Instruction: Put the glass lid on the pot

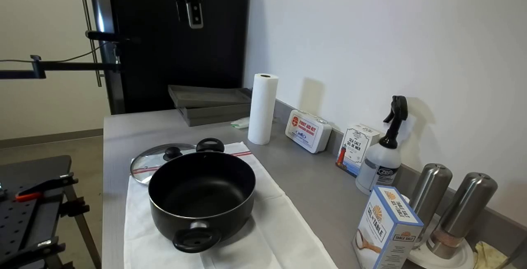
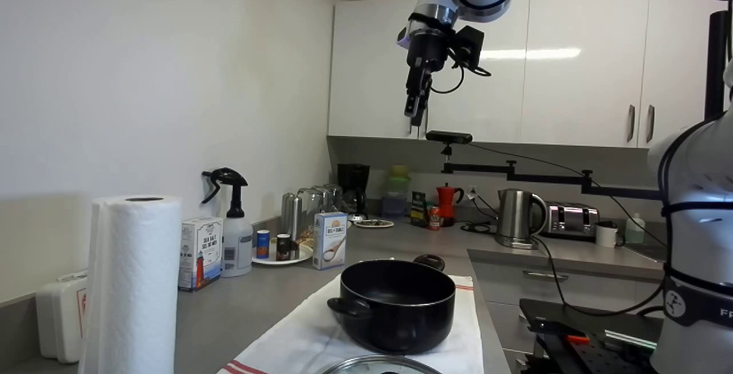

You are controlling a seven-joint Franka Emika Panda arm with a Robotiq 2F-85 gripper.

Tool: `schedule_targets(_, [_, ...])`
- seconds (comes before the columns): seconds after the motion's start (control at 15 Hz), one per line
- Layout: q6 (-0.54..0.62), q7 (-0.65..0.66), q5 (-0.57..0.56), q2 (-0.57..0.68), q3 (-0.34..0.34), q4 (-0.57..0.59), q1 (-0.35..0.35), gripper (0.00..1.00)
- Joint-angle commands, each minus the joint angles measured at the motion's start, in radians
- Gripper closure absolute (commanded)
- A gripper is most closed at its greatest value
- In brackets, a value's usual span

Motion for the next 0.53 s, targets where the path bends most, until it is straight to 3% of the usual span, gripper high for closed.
schedule_targets(0.0, [-0.002, -0.003, 0.004, 0.001, 0.009, 0.002, -0.010, 0.00])
schedule_targets(0.47, [0.037, -0.002, 0.003, -0.002, 0.036, -0.063, 0.006, 0.00])
